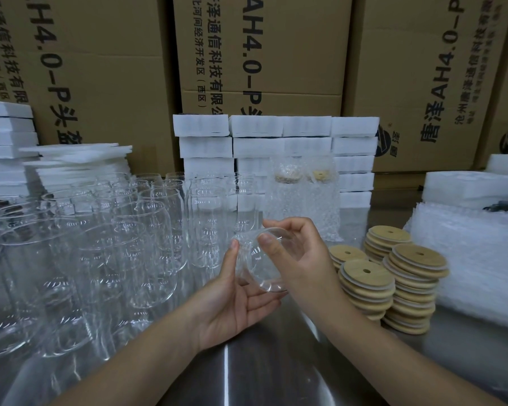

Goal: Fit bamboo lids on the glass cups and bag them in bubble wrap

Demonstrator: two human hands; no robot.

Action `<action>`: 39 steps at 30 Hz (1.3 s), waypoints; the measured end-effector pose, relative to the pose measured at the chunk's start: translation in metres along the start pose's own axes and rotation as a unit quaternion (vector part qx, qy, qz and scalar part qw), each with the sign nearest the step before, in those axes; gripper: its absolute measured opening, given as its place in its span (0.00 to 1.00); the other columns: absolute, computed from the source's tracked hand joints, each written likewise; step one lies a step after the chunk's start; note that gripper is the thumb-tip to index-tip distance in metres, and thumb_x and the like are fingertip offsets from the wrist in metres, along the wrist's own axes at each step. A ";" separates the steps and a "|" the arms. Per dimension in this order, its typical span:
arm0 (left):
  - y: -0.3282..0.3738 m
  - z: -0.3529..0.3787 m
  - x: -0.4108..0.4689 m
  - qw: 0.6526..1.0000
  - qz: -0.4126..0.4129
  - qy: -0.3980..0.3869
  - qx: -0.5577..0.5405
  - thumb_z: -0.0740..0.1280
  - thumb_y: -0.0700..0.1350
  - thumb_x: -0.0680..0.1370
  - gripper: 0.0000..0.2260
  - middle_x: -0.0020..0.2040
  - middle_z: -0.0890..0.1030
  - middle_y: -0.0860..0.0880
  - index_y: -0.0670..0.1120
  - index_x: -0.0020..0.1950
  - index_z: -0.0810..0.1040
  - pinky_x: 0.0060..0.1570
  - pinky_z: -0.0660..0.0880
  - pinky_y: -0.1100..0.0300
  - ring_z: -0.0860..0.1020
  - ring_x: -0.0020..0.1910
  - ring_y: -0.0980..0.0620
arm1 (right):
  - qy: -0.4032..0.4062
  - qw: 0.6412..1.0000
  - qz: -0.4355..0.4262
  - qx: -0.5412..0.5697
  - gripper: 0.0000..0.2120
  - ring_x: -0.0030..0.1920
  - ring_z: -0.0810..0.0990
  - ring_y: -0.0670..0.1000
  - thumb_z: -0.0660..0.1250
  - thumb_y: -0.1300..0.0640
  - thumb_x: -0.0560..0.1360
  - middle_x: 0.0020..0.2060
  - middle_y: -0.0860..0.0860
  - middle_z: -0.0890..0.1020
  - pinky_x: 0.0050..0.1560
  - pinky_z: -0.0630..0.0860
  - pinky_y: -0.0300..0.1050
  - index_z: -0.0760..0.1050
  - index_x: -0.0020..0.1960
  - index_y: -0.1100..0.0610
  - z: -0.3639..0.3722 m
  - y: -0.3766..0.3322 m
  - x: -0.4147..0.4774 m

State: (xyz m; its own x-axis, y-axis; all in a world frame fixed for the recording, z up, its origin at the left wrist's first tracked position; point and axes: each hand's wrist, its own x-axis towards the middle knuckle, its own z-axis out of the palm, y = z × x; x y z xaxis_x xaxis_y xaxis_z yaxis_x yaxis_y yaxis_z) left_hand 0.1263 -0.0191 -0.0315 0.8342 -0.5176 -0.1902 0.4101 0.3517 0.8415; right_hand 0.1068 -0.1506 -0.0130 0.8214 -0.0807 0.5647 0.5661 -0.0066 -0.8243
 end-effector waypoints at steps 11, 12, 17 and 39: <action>-0.001 -0.002 0.001 1.000 -0.005 -0.001 0.006 0.60 0.70 0.63 0.42 0.57 0.82 0.38 0.39 0.65 0.74 0.45 0.81 0.59 0.84 0.51 0.48 | 0.009 1.000 -0.007 0.006 0.20 0.56 0.79 0.40 0.67 0.39 0.65 0.51 0.44 0.84 0.62 0.73 0.44 0.74 0.48 0.53 0.001 0.000 0.002; -0.001 -0.003 0.002 1.000 -0.006 0.001 0.005 0.61 0.70 0.63 0.43 0.56 0.83 0.38 0.39 0.64 0.74 0.44 0.81 0.59 0.84 0.50 0.48 | 0.010 1.000 -0.007 0.007 0.19 0.56 0.79 0.40 0.67 0.40 0.66 0.50 0.44 0.84 0.62 0.73 0.42 0.74 0.48 0.53 0.001 0.000 0.002; -0.001 -0.003 0.004 1.000 -0.008 0.003 0.004 0.61 0.70 0.64 0.42 0.55 0.83 0.38 0.38 0.63 0.75 0.44 0.82 0.59 0.84 0.50 0.48 | 0.014 1.000 -0.014 -0.003 0.18 0.55 0.80 0.41 0.64 0.40 0.69 0.50 0.46 0.84 0.60 0.72 0.40 0.74 0.49 0.53 0.000 0.002 0.001; -0.006 -0.004 0.004 1.000 -0.007 -0.016 0.007 0.48 0.71 0.74 0.36 0.55 0.83 0.43 0.47 0.66 0.75 0.45 0.79 0.53 0.84 0.48 0.50 | 0.030 0.998 -0.040 -0.028 0.14 0.57 0.80 0.42 0.52 0.54 0.83 0.53 0.39 0.82 0.63 0.74 0.45 0.63 0.63 0.38 -0.003 -0.002 -0.001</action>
State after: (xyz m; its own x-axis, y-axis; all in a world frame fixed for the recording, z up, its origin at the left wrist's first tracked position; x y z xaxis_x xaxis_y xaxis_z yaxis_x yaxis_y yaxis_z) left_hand 0.1290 -0.0203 -0.0397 0.8158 -0.5475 -0.1862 0.4171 0.3339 0.8453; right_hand 0.1051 -0.1539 -0.0123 0.7674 -0.1363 0.6265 0.6231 -0.0717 -0.7788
